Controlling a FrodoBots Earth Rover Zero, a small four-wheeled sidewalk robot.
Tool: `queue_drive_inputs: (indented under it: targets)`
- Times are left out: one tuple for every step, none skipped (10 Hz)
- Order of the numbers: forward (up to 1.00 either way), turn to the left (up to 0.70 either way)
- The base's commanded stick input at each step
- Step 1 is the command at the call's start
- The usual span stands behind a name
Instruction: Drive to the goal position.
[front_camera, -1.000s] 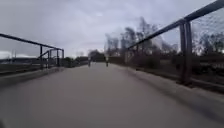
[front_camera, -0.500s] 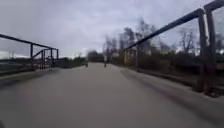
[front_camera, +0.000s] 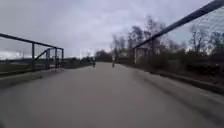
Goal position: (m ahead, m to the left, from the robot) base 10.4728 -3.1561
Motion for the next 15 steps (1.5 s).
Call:
queue_drive_inputs:
  targets:
    - [1.0, 0.0]
    - [1.0, 0.0]
    - [1.0, 0.0]
    - [1.0, 0.0]
    - [1.0, 0.0]
    - [1.0, 0.0]
    - [1.0, 0.0]
    - [1.0, 0.0]
    - [1.0, 0.0]
    - [1.0, 0.0]
    - [1.0, 0.0]
    - [1.0, 0.0]
    - [1.0, 0.0]
    - [1.0, 0.0]
    - [1.0, 0.0]
